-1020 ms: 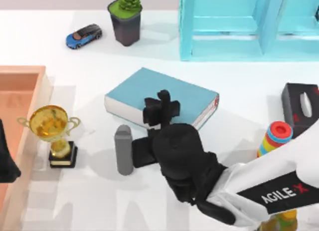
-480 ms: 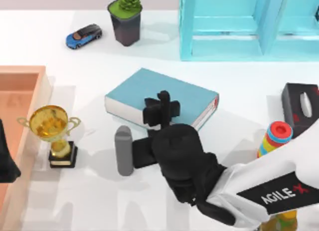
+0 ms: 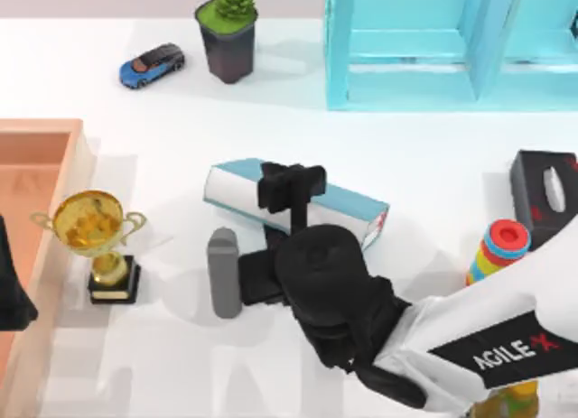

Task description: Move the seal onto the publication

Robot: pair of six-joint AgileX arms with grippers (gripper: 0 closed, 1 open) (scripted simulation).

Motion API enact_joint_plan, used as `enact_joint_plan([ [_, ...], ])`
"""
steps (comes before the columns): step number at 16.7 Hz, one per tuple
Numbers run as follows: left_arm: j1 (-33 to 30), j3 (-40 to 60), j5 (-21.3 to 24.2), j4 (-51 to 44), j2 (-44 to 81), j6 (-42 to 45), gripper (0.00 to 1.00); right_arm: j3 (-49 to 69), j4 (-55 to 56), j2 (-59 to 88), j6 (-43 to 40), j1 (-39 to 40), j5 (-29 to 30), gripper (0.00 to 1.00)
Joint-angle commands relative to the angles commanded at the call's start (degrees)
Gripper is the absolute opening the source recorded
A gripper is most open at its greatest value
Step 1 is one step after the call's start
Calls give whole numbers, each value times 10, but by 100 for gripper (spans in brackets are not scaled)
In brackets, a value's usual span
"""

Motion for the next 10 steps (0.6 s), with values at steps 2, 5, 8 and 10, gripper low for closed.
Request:
enact_joint_plan([
  [2, 0, 0, 0, 0, 0, 0, 100, 0, 0, 0, 0, 0, 0, 100],
  [5, 0, 0, 0, 0, 0, 0, 100, 0, 0, 0, 0, 0, 0, 100],
  [8, 0, 0, 0, 0, 0, 0, 100, -1, 0, 1, 0, -1, 0, 100],
  [10, 0, 0, 0, 0, 0, 0, 100, 2, -3, -2, 2, -2, -5, 100],
])
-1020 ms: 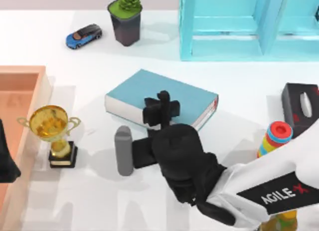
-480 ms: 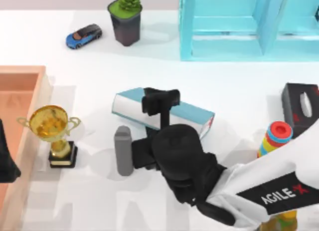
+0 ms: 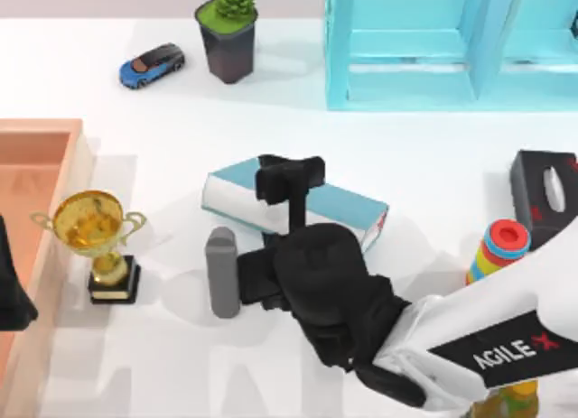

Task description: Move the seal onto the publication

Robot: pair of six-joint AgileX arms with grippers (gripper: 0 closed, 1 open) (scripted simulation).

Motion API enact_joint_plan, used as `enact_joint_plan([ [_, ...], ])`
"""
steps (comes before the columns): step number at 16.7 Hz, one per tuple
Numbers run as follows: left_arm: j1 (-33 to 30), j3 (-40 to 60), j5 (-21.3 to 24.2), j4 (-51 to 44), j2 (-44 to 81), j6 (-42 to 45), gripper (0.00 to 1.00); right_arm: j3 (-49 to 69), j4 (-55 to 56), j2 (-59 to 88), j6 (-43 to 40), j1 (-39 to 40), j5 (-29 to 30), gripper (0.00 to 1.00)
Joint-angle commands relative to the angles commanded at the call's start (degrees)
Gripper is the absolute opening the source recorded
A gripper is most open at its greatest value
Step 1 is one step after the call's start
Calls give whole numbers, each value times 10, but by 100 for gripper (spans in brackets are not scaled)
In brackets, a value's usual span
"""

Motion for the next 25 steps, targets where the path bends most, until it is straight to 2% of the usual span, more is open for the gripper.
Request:
enact_joint_plan([
  [6, 0, 0, 0, 0, 0, 0, 100, 30, -37, -54, 21, 14, -6, 100],
  [9, 0, 0, 0, 0, 0, 0, 100, 18, -58, -84, 45, 64, 37, 100],
  [18, 0, 0, 0, 0, 0, 0, 100, -106, -114, -119, 140, 243, 224, 100],
  [25, 0, 0, 0, 0, 0, 0, 100, -111, -122, -123, 148, 244, 228, 100],
])
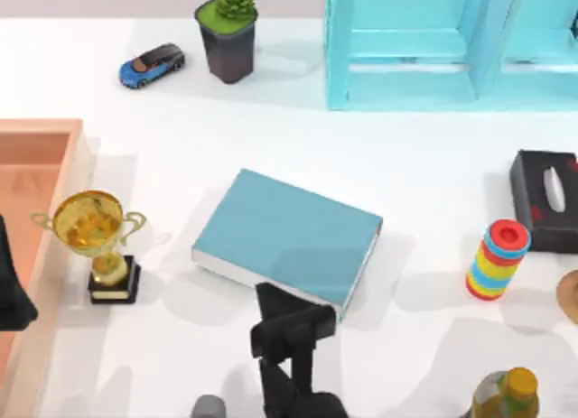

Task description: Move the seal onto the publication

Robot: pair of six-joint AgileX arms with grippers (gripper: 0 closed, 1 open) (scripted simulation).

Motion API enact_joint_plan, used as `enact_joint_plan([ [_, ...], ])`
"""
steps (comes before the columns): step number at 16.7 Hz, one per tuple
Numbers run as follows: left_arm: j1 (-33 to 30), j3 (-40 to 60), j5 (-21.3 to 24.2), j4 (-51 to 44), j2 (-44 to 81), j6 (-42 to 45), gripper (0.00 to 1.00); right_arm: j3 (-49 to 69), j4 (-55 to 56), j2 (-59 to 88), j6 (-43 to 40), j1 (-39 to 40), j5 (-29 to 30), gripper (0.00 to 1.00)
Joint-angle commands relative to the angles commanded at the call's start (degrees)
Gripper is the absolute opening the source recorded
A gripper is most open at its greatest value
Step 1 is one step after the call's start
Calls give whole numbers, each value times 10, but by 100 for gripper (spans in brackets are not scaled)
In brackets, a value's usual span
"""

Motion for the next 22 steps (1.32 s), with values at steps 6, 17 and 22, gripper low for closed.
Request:
enact_joint_plan([
  [6, 0, 0, 0, 0, 0, 0, 100, -11, -92, -158, 133, -135, -110, 100],
  [17, 0, 0, 0, 0, 0, 0, 100, -158, -289, -654, 459, -497, -385, 100],
  [22, 0, 0, 0, 0, 0, 0, 100, -256, -342, -895, 551, -666, -492, 100],
])
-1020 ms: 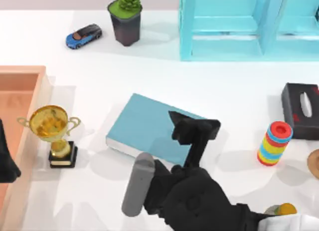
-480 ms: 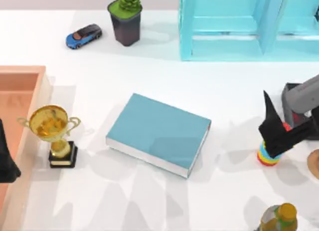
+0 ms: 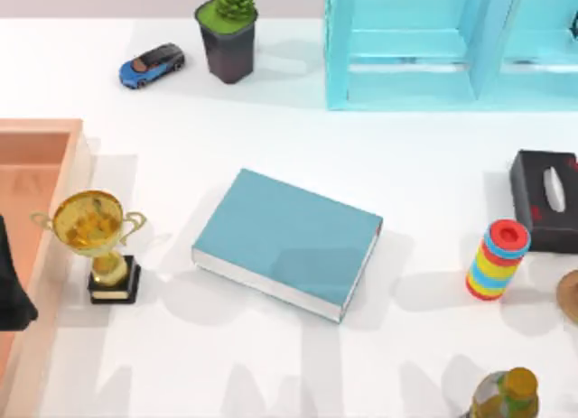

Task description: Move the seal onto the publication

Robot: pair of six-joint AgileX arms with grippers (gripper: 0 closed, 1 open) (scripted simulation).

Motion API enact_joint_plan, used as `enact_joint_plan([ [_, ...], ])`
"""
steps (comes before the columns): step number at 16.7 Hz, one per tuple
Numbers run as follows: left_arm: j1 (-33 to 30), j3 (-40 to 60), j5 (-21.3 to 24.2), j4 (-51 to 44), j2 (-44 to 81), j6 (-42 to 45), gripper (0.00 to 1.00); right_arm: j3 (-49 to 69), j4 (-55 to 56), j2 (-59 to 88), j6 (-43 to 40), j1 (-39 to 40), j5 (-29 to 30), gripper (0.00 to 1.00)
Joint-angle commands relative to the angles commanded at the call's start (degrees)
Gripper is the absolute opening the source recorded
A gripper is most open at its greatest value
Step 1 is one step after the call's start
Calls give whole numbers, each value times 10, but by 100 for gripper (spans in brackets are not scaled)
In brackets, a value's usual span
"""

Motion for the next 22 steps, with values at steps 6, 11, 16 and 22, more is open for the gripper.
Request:
enact_joint_plan([
  [6, 0, 0, 0, 0, 0, 0, 100, -112, -30, -139, 34, -135, -80, 100],
  [11, 0, 0, 0, 0, 0, 0, 100, -115, -31, -142, 34, -138, -82, 100],
  [16, 10, 53, 2, -50, 60, 11, 100, -115, -31, -142, 34, -138, -82, 100],
  [22, 46, 262, 5, -230, 308, 53, 100, -115, -31, -142, 34, -138, -82, 100],
])
